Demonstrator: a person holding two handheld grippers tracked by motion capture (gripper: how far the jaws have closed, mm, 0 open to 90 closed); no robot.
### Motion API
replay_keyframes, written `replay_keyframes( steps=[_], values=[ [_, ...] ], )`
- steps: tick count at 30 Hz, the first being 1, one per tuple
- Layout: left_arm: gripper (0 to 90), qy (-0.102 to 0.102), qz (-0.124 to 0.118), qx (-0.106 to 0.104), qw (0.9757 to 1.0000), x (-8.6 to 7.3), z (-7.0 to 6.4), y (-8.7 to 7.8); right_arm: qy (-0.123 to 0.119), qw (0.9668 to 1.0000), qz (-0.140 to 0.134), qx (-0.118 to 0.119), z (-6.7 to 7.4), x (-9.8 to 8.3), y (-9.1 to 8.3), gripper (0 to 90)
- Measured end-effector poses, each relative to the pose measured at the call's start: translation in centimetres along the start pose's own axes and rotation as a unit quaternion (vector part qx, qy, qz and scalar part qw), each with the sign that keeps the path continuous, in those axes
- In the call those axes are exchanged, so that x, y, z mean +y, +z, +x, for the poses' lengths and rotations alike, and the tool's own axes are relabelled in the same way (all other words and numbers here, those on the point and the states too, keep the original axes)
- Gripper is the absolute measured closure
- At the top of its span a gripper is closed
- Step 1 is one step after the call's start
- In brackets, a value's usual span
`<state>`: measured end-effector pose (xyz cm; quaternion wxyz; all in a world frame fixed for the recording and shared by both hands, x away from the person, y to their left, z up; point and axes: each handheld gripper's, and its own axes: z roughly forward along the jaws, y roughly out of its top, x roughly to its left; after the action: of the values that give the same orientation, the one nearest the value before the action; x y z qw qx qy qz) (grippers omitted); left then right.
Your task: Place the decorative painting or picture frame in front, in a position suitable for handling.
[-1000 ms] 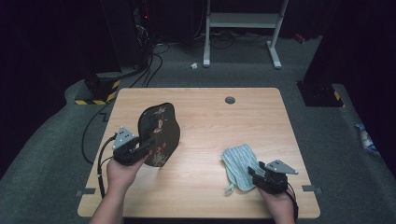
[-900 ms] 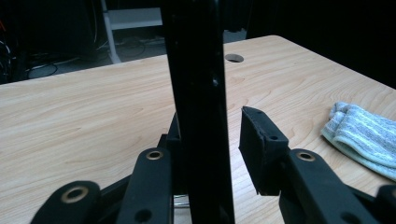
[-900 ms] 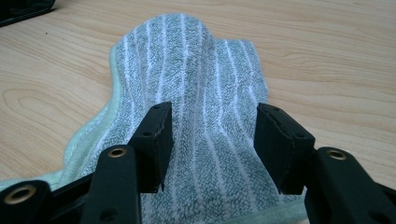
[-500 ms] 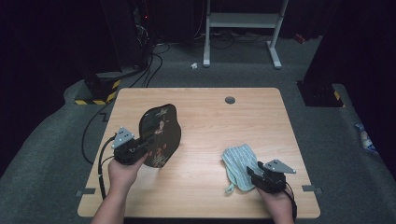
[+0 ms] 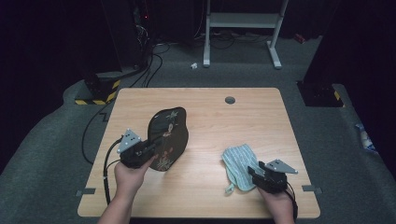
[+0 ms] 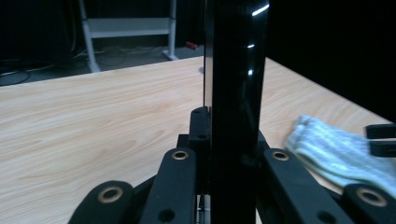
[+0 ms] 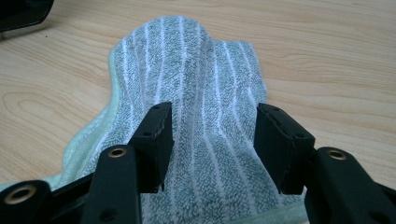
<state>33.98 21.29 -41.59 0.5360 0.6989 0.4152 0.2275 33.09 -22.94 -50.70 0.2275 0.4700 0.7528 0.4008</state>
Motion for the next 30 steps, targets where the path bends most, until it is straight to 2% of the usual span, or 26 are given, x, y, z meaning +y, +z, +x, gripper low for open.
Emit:
replay_keyframes(
  steps=[6, 10, 15, 19, 26, 30],
  values=[
    [80.9, 0.000, -0.006, -0.012, 0.9999, -0.3, -1.7, 0.8, -0.003, 1.0000, -0.002, -0.001, 0.1, 0.1, -0.1, 46.9],
    [80.9, 0.006, -0.005, -0.017, 0.9998, -0.6, -2.5, 1.4, -0.005, 1.0000, -0.004, -0.002, 0.2, 0.1, -0.1, 46.8],
    [80.9, -0.001, -0.009, -0.024, 0.9997, -1.1, -3.0, 1.9, -0.004, 1.0000, -0.002, -0.002, 0.1, 0.1, 0.0, 46.9],
    [80.8, 0.003, -0.010, -0.024, 0.9997, -1.1, -3.1, 1.9, -0.004, 1.0000, -0.001, -0.001, 0.2, 0.1, 0.0, 46.9],
    [80.3, -0.007, -0.014, -0.027, 0.9995, -1.6, -2.5, 1.5, -0.006, 1.0000, 0.000, -0.001, 0.2, 0.0, 0.0, 46.9],
    [79.6, 0.000, -0.013, -0.027, 0.9996, -1.7, -2.4, 1.4, -0.007, 1.0000, 0.001, 0.000, 0.3, 0.1, 0.0, 46.9]
  ],
)
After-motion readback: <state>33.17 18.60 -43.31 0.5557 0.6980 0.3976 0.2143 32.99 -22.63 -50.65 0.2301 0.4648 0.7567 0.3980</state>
